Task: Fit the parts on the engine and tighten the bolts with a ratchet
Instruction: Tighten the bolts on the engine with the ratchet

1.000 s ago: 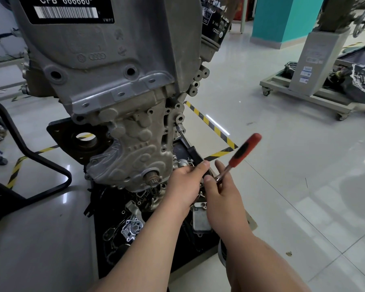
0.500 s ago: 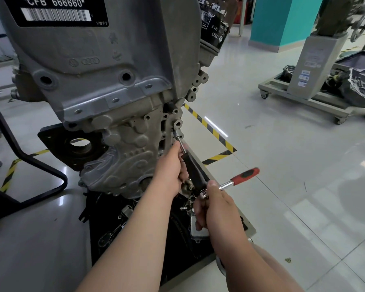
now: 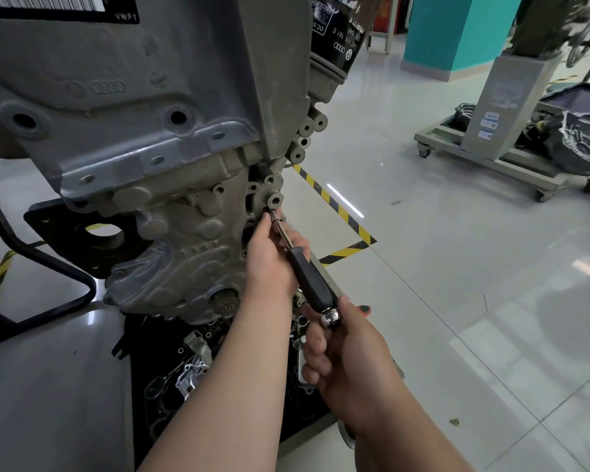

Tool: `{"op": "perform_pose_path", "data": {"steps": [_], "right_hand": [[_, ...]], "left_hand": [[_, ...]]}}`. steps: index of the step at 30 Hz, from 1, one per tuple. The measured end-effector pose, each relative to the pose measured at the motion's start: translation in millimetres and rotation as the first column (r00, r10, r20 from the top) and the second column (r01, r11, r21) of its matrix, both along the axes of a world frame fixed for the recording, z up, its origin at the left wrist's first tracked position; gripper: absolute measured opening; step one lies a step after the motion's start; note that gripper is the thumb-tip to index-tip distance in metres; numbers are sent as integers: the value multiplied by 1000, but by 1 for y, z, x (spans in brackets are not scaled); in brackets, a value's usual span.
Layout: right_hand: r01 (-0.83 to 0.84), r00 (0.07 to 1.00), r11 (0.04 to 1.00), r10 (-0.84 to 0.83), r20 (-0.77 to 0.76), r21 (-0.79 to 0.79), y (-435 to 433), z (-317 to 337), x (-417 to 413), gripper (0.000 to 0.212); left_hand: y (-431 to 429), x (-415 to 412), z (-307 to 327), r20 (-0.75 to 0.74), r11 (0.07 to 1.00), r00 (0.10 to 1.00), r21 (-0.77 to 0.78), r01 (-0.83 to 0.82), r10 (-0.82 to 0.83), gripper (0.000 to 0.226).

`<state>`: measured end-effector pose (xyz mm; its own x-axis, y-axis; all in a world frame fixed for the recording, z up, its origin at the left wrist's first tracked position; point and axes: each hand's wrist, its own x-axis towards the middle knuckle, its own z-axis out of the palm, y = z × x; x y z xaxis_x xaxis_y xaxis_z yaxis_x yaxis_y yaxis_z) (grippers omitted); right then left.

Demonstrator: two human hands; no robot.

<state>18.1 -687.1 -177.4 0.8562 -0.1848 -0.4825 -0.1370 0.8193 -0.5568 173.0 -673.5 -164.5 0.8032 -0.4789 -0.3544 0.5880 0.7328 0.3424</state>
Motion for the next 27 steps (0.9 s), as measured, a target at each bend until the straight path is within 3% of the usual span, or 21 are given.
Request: {"op": "perform_pose_path", "data": {"steps": [4,8,10,13,16,19,21,24,27], "right_hand": [[8,999,997,-5,45,-70,-3,1,-1,51],[55,998,952,-46,37,-301,-7,-1,-3,52],[52,998,855,-58,3,-515,-10,-3,-4,57],[53,993,713,-110,-37,-699,-11,-6,-4,44],[55,989,610,-143,-41,-790,-9,-10,-3,34],[46,985,420,-171,-29,-906,-8,-11,-3,19],[16,985,315,-169,-39,-949,-6,-10,-3,23],[-64,983,159,-161,-89,-985,-3,-5,-5,34],[-158,984,-88,-94,-150,-984,-2,1,-8,27]], "left_hand": [[-2,-1,-2,-43,996,999,-88,-28,25,24],[-7,-4,-2,-67,988,996,-142,-59,50,24],[-8,-4,-2,-72,988,996,-138,-66,56,26],[-8,-3,-1,-54,996,996,-53,-73,70,30],[-5,0,0,-6,995,998,75,-65,66,29],[0,2,0,35,976,999,214,-43,37,25],[2,5,-1,38,961,999,273,-31,21,25],[7,7,1,19,957,1000,291,2,-8,26],[10,5,8,4,972,997,225,68,-71,32]]}}
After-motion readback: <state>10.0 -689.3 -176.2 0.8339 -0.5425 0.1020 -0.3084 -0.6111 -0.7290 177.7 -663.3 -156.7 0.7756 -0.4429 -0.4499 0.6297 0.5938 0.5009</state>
